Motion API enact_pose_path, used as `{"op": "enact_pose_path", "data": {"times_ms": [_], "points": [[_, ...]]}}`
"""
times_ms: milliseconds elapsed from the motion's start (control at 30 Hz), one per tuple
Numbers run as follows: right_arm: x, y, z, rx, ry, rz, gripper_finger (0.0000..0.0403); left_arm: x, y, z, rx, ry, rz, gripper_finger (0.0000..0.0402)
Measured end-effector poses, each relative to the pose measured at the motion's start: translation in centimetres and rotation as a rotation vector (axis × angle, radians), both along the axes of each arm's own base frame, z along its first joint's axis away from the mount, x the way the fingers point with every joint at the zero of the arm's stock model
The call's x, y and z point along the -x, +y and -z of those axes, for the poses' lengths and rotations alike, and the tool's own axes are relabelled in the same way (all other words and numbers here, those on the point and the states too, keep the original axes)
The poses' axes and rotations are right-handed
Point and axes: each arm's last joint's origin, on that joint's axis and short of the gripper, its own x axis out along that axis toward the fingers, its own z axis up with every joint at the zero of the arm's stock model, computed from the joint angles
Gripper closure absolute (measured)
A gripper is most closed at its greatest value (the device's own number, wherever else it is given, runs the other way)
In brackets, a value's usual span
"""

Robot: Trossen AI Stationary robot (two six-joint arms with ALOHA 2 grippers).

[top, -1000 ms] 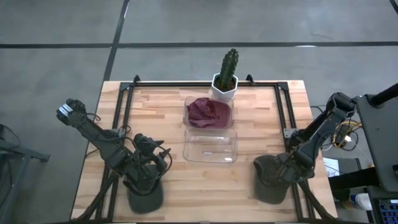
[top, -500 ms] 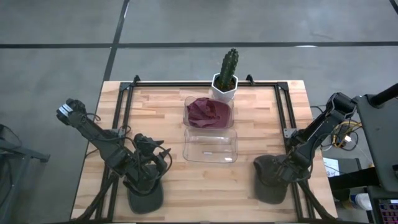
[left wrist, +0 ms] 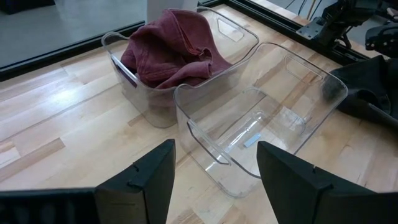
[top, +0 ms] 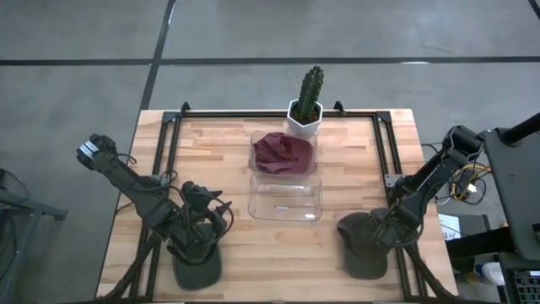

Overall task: Pick & Place hat
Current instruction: Put the right black cap into the bottom transparent bin

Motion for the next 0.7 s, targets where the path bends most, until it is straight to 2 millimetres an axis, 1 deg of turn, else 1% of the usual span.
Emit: {"op": "enact_pose_path", "data": {"times_ms": [33,67,200,333,433,633,700], "points": [[0.0,0.0,0.0,0.006,-0.012,-0.003,0.0378,0.0,0.0,0.0,0.000,0.000,0.000,0.0184],[-0.1,0.0,0.0,0.008,-0.020,-0.008,0.0383,0.0,0.0,0.0,0.000,0.000,0.000,0.0184],[-0.2,0.1,-0.3,0.004,-0.035,-0.025,0.0388,0.0,0.0,0.0,0.000,0.000,0.000,0.0184],[-0.8,0.7,-2.1,-0.012,-0.114,-0.074,0.0389,0.0,0.0,0.0,0.000,0.000,0.000,0.0184],[-1.2,1.1,-4.5,-0.017,-0.169,-0.120,0.0390,0.0,0.0,0.0,0.000,0.000,0.000,0.0184],[-1.0,0.7,-11.0,0.023,-0.171,-0.236,0.0390,0.0,0.0,0.0,-0.005,0.003,0.003,0.0184],[-0.9,0.5,-13.3,0.034,-0.218,-0.291,0.0391,0.0,0.0,0.0,-0.005,0.003,0.003,0.0184]]}}
